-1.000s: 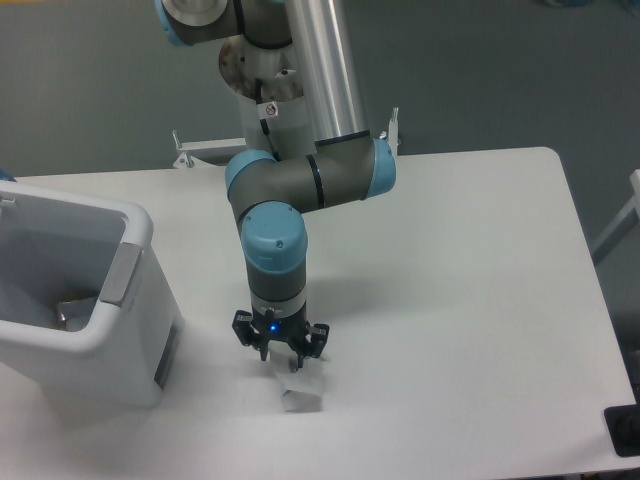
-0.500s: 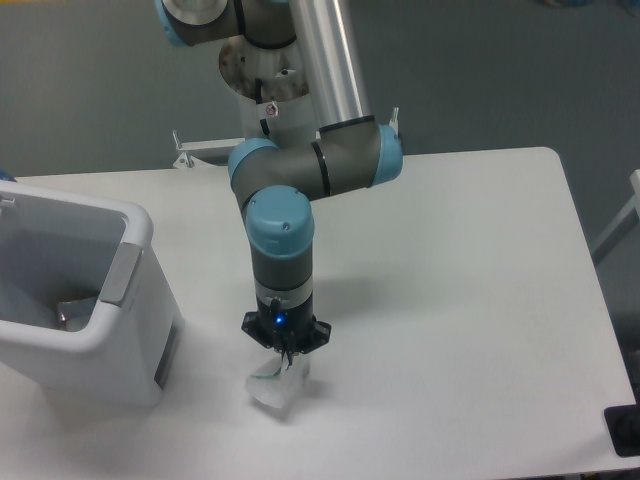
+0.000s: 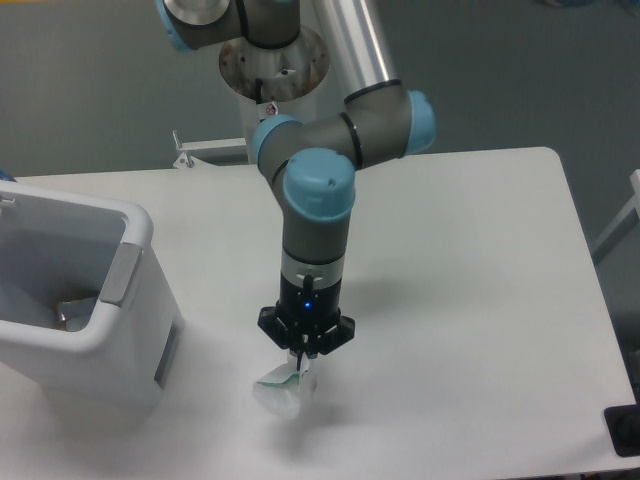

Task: Place the trash in the trash can
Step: 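Lift the paper and carry it into the white bin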

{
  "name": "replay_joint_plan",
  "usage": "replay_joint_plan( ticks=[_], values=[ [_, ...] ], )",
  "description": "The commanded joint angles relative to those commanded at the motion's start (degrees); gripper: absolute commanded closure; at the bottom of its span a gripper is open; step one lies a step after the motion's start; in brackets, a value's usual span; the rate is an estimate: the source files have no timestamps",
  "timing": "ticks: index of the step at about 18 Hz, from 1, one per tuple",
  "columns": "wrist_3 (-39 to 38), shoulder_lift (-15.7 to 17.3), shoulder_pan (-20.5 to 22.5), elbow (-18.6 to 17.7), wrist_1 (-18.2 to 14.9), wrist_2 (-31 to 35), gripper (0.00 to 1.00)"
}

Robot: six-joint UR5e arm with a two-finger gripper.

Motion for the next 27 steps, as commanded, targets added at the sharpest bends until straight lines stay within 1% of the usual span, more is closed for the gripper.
replay_joint_plan(
  ticks=[7,8,12,14,15,17,19,24,27],
  values=[
    [-0.9,3.5,1.9,1.2,0.0,-6.0,1.00],
    [-1.4,4.3,2.0,1.8,0.0,-6.8,1.00],
    [-5.4,5.0,1.8,4.9,0.0,-10.4,1.00],
    [-6.5,6.5,1.7,6.1,0.0,-11.9,1.00],
    [-6.9,7.5,1.8,6.2,0.0,-12.8,1.00],
    [-7.5,7.9,1.4,6.4,0.0,-14.5,1.00],
    [-7.8,9.7,1.0,6.1,-0.1,-15.5,1.00],
    [-7.8,13.1,-3.8,5.8,-0.1,-15.5,1.00],
    [-8.7,14.8,-8.0,5.5,-0.1,-15.2,1.00]
  ],
)
